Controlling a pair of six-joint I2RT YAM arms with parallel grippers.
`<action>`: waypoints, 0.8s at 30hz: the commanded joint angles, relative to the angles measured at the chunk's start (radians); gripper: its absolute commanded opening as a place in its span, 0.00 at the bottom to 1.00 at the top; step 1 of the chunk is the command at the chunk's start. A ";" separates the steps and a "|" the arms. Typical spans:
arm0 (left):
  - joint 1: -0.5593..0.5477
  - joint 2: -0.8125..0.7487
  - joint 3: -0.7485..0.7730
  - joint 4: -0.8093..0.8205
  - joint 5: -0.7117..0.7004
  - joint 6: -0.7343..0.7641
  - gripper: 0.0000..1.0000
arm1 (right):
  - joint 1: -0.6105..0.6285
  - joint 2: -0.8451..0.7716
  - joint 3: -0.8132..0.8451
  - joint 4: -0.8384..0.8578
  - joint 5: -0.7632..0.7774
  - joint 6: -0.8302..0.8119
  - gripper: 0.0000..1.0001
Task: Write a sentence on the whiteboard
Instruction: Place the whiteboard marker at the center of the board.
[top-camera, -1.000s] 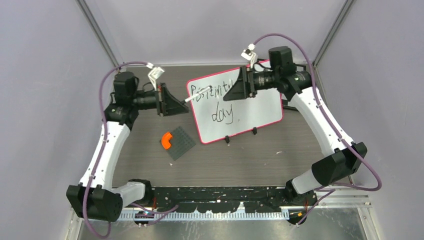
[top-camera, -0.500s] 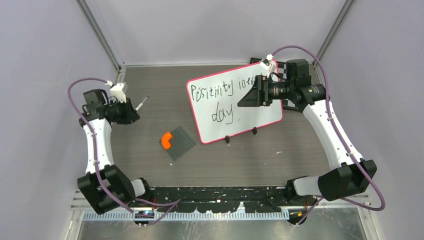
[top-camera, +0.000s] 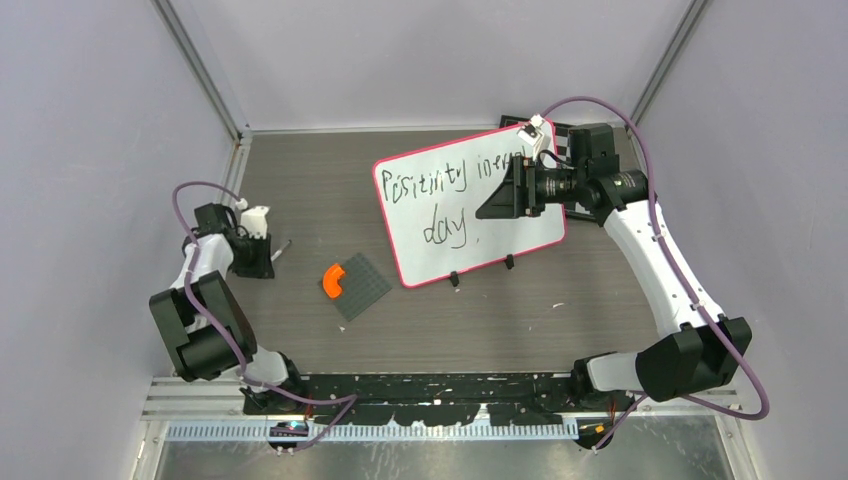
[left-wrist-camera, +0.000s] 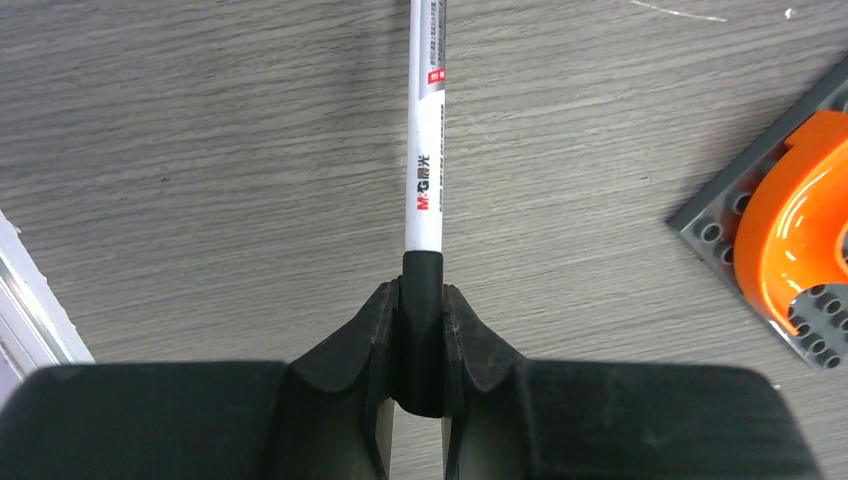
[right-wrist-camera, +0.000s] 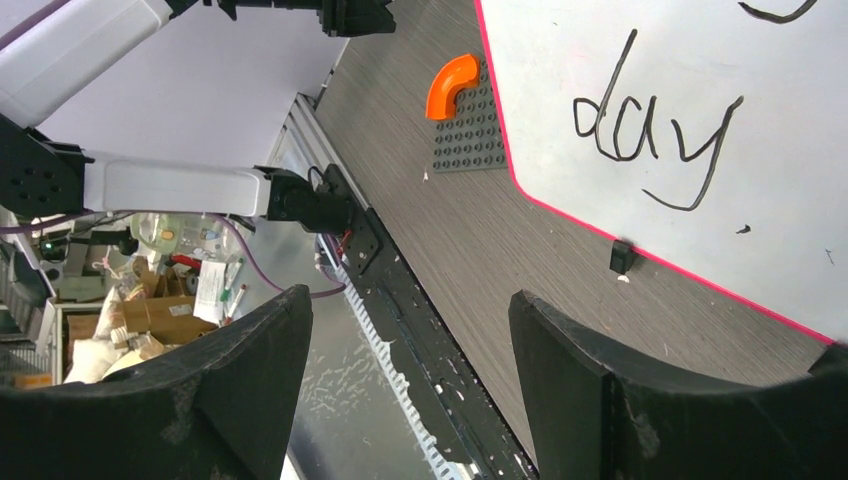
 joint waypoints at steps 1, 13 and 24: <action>0.008 0.026 -0.014 0.052 -0.026 0.087 0.15 | -0.002 0.003 0.011 0.014 0.009 -0.014 0.77; 0.008 0.083 -0.031 0.003 0.010 0.133 0.28 | -0.002 -0.001 0.009 0.009 0.021 -0.016 0.76; 0.008 0.006 0.015 -0.079 0.041 0.100 0.54 | -0.005 -0.032 0.033 -0.035 0.045 -0.047 0.78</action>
